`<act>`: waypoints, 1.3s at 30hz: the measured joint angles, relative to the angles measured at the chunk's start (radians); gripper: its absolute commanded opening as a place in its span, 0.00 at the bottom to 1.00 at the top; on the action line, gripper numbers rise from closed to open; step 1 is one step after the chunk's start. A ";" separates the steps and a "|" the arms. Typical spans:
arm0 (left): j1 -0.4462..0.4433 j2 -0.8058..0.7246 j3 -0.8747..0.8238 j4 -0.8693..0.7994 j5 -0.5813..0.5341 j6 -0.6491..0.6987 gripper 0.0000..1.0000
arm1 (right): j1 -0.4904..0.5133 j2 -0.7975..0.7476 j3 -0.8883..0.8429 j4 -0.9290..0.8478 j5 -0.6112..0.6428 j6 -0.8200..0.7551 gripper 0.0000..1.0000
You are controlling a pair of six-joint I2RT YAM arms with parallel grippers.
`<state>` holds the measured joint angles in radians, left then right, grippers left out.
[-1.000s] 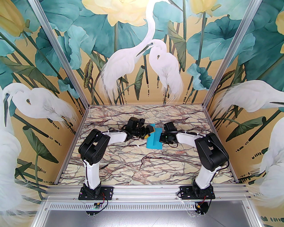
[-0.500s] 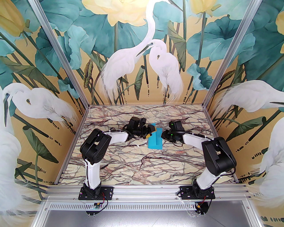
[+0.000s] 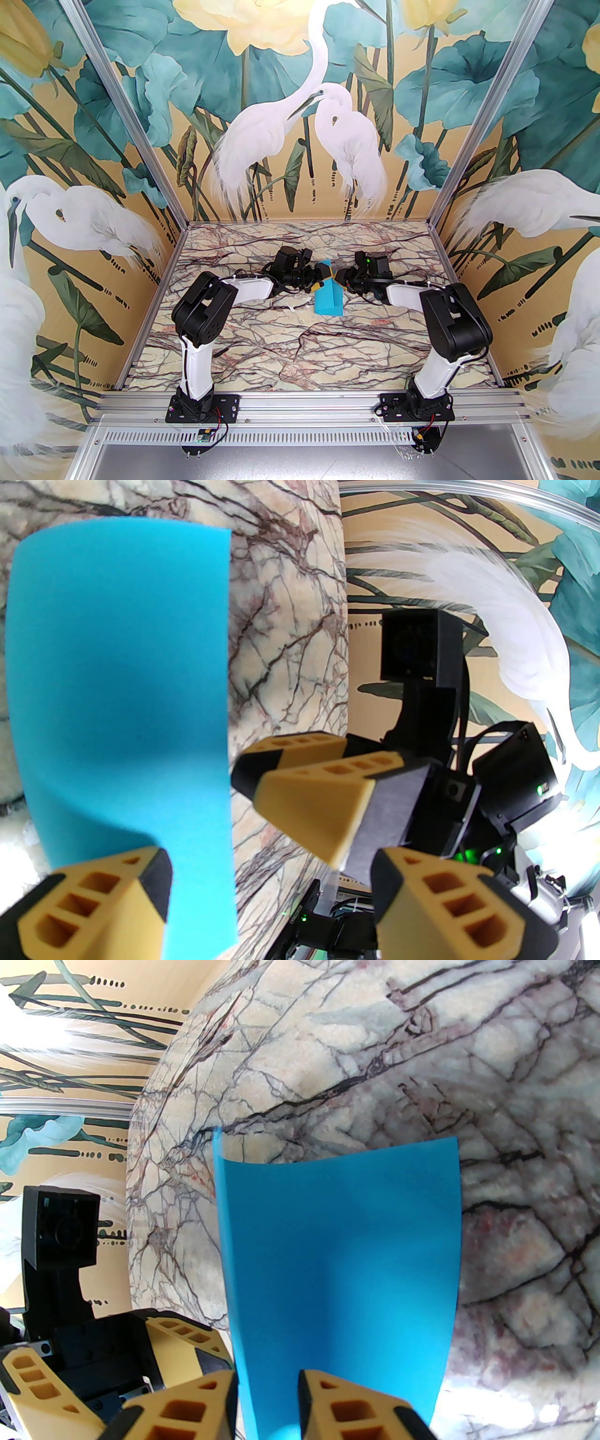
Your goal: Fold a paper plane with a square sheet of paper (fold left side to right side)
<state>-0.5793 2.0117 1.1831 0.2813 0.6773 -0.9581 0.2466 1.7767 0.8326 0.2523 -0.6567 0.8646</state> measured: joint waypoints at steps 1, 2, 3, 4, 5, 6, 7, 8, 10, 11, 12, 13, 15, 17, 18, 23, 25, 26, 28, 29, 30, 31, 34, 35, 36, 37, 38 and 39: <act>0.000 0.000 0.000 0.000 0.000 0.000 0.75 | 0.000 0.006 0.001 0.003 -0.006 0.000 0.28; 0.000 0.000 0.000 0.000 0.000 0.000 0.75 | 0.000 0.011 0.001 0.006 -0.014 0.000 0.28; -0.002 0.000 0.000 0.000 0.001 0.000 0.75 | 0.000 0.018 0.002 0.010 -0.022 0.001 0.28; -0.002 0.001 0.000 0.000 0.003 0.000 0.75 | 0.000 0.024 0.002 0.013 -0.027 0.003 0.28; -0.004 0.002 0.000 0.000 0.004 0.000 0.75 | 0.000 0.029 0.003 0.014 -0.030 0.004 0.27; -0.005 0.003 0.000 0.001 0.007 0.000 0.75 | 0.000 0.035 0.004 0.014 -0.034 0.004 0.27; -0.006 0.005 0.000 0.000 0.008 0.000 0.75 | 0.000 0.040 0.005 0.015 -0.038 0.004 0.27; -0.006 0.006 0.000 0.000 0.009 0.000 0.75 | 0.000 0.043 0.006 0.015 -0.044 0.005 0.26; -0.006 0.008 0.000 0.001 0.010 0.000 0.75 | 0.000 0.050 0.008 0.018 -0.051 0.007 0.22; -0.006 0.008 0.000 0.000 0.011 0.000 0.75 | 0.000 0.051 0.009 0.019 -0.052 0.008 0.19; -0.006 0.010 0.000 0.000 0.011 0.000 0.75 | 0.000 0.052 0.009 0.020 -0.053 0.009 0.13; -0.006 0.010 0.000 0.001 0.011 0.000 0.75 | 0.000 0.053 0.009 0.021 -0.054 0.014 0.10; -0.006 0.012 0.000 0.000 0.011 0.000 0.75 | 0.000 0.053 0.010 0.022 -0.055 0.016 0.02; -0.006 0.012 0.000 -0.003 0.010 0.000 0.75 | 0.000 0.053 0.010 0.021 -0.055 0.013 0.00; -0.006 0.012 0.002 -0.007 0.010 0.001 0.75 | 0.000 0.053 0.010 0.021 -0.055 0.014 0.00; -0.005 0.008 0.024 -0.078 -0.010 0.039 0.84 | -0.014 0.053 0.010 0.021 -0.055 0.011 0.00; -0.001 -0.005 0.026 -0.120 -0.026 0.061 0.88 | -0.026 0.052 0.010 0.021 -0.055 0.009 0.00; 0.003 -0.016 0.026 -0.145 -0.034 0.076 0.90 | -0.031 0.052 0.010 0.019 -0.055 0.006 0.00; 0.011 -0.031 0.027 -0.182 -0.052 0.093 0.90 | -0.039 0.052 0.010 0.014 -0.055 -0.001 0.00; 0.015 -0.037 0.029 -0.198 -0.061 0.100 0.89 | -0.043 0.052 0.010 0.011 -0.055 -0.002 0.00; 0.019 -0.041 0.032 -0.214 -0.072 0.111 0.88 | -0.046 0.052 0.010 0.008 -0.055 -0.005 0.00; 0.023 -0.042 0.038 -0.235 -0.082 0.122 0.85 | -0.049 0.052 0.010 0.004 -0.055 -0.008 0.00; 0.029 -0.042 0.052 -0.284 -0.101 0.150 0.80 | -0.057 0.047 0.010 -0.013 -0.055 -0.021 0.00; 0.029 -0.042 0.056 -0.296 -0.106 0.159 0.79 | -0.058 0.045 0.010 -0.016 -0.056 -0.025 0.00; 0.029 -0.041 0.059 -0.306 -0.108 0.165 0.78 | -0.058 0.044 0.010 -0.018 -0.055 -0.027 0.00; 0.029 -0.039 0.064 -0.319 -0.111 0.170 0.77 | -0.058 0.043 0.010 -0.023 -0.056 -0.030 0.00; 0.029 -0.035 0.069 -0.325 -0.111 0.174 0.75 | -0.060 0.042 0.010 -0.026 -0.055 -0.031 0.00; 0.029 -0.030 0.075 -0.331 -0.112 0.180 0.72 | -0.059 0.041 0.009 -0.028 -0.056 -0.032 0.00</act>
<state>-0.5507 1.9820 1.2583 -0.0494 0.5655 -0.7784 0.1875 1.8179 0.8413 0.2241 -0.7124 0.8326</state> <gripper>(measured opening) 0.760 0.034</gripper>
